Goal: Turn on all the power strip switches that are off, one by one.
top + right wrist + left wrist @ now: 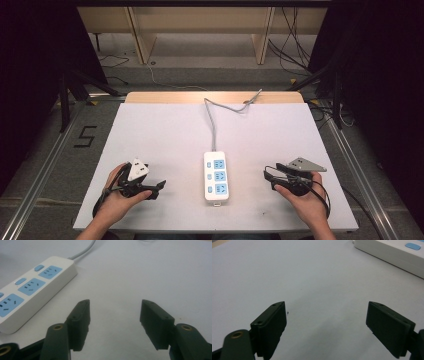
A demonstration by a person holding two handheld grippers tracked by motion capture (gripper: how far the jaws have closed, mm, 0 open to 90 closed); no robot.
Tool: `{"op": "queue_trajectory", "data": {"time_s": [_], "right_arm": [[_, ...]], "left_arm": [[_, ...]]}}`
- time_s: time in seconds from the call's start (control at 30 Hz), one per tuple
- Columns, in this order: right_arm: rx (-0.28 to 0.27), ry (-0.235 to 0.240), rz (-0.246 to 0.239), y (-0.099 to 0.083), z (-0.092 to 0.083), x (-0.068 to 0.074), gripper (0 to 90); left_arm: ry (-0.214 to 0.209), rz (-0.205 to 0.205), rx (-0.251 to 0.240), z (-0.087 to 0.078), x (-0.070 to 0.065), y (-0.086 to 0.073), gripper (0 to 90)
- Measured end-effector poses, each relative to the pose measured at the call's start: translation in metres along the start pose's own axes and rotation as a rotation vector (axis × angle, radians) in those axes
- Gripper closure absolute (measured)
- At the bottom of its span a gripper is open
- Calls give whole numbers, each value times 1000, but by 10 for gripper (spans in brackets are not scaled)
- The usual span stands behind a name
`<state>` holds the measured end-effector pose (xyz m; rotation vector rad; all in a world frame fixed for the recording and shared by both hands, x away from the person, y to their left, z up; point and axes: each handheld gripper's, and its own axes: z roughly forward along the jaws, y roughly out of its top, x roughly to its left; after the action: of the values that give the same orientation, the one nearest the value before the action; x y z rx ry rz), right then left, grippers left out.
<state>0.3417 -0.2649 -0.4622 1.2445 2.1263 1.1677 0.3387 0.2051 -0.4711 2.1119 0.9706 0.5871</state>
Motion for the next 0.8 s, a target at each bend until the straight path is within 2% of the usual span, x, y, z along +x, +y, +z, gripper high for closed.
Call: {"op": "queue_trajectory", "data": {"time_s": [0.27,0.47,0.6,0.8], "right_arm": [[29,-2,-44,6,-3,5,562],[67,-2,-102,14,-3,10,786],[97,2,-142,20,0,14,900],[129,24,-155,27,4,22,900]], "left_arm": [[-8,12,-8,0,-2,1,168],[-3,14,-2,1,-4,1,173],[-1,12,-3,2,-4,1,176],[2,9,-3,1,-4,1,178]]}}
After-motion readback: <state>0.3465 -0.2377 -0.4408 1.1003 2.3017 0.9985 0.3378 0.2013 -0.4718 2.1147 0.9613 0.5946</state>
